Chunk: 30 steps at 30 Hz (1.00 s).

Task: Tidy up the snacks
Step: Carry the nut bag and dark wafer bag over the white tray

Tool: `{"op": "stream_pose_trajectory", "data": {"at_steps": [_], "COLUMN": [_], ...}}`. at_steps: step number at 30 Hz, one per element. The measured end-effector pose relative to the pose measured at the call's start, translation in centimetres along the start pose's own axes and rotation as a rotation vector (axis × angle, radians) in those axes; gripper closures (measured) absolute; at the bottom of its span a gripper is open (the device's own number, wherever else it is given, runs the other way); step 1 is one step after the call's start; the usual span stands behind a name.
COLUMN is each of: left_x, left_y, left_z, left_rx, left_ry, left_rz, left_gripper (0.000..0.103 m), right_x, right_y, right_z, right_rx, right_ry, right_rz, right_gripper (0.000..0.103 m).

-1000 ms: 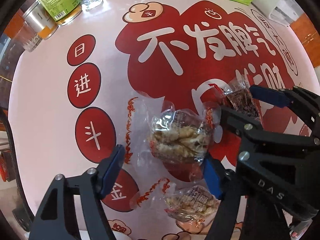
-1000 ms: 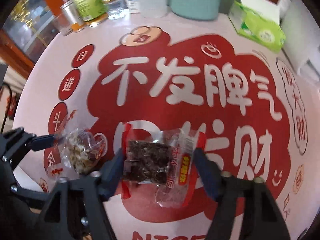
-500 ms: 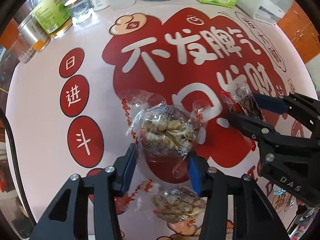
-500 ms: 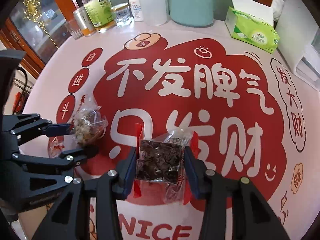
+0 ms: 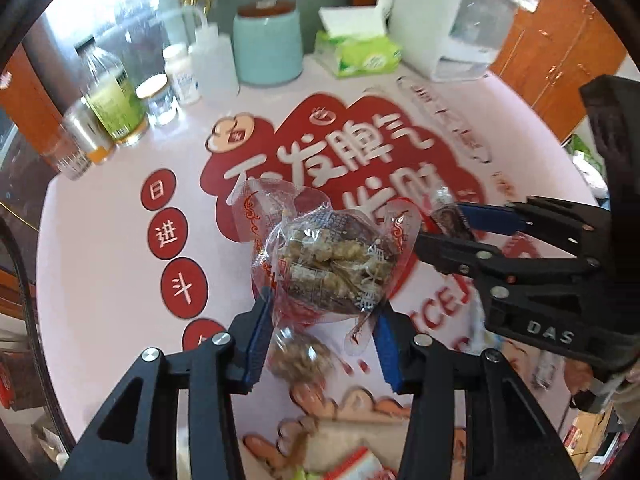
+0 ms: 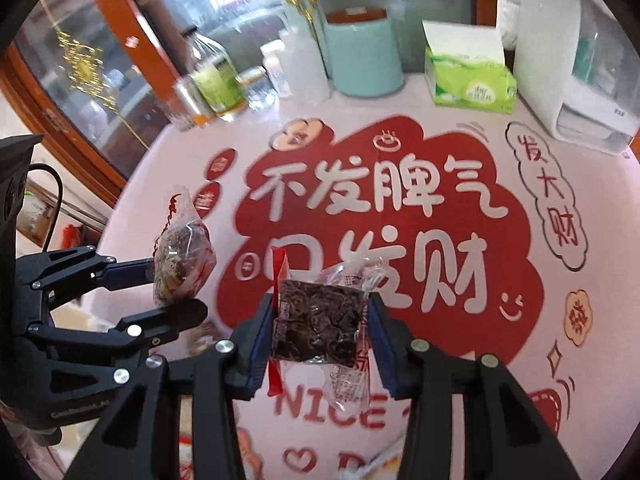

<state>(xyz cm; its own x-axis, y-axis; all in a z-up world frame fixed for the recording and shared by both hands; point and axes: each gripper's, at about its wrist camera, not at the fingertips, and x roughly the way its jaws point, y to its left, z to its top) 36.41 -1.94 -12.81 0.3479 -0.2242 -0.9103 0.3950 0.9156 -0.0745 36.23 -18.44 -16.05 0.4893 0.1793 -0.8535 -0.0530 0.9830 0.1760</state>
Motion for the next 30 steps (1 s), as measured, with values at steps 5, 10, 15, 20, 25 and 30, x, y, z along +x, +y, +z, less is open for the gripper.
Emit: {"op": "stream_pose_trajectory", "data": {"at_steps": [5,10,15,20,25,30], "left_x": [-7.0,-13.8,-19.5,-23.6,-26.3,-27.9], "left_y": [-1.5,-1.7,-0.2,1.3,2.9,4.5], "left_z": [-2.0,-5.1,-8.8,-13.0,-17.9,-22.9], "left_rx": [0.006,-0.003,-0.025,-0.057,-0.083,-0.103], "left_ry": [-0.084,-0.165,-0.238,-0.289,-0.299,-0.292], "left_rz": [-0.018,-0.022,-0.016,-0.007,0.007,0.048], "left_gripper": [0.058,0.058,0.058,0.058,0.058,0.058], "right_x": [-4.4,-8.9,-13.0,-16.2,-17.9,-18.5], "right_y": [2.0,5.4,9.5,14.3,18.8,22.7], "right_z": [-0.8,-2.2,-3.9,-6.0,-8.8,-11.9], "right_rx": [-0.019,-0.052,-0.097,-0.142,-0.169,-0.175], "right_ry": [-0.051,-0.100,-0.142,-0.176,-0.189,-0.188], "right_rz": [0.026,0.068,0.103,0.138,0.186,0.231], "right_gripper": [0.058,0.058,0.058,0.058,0.058,0.058]}}
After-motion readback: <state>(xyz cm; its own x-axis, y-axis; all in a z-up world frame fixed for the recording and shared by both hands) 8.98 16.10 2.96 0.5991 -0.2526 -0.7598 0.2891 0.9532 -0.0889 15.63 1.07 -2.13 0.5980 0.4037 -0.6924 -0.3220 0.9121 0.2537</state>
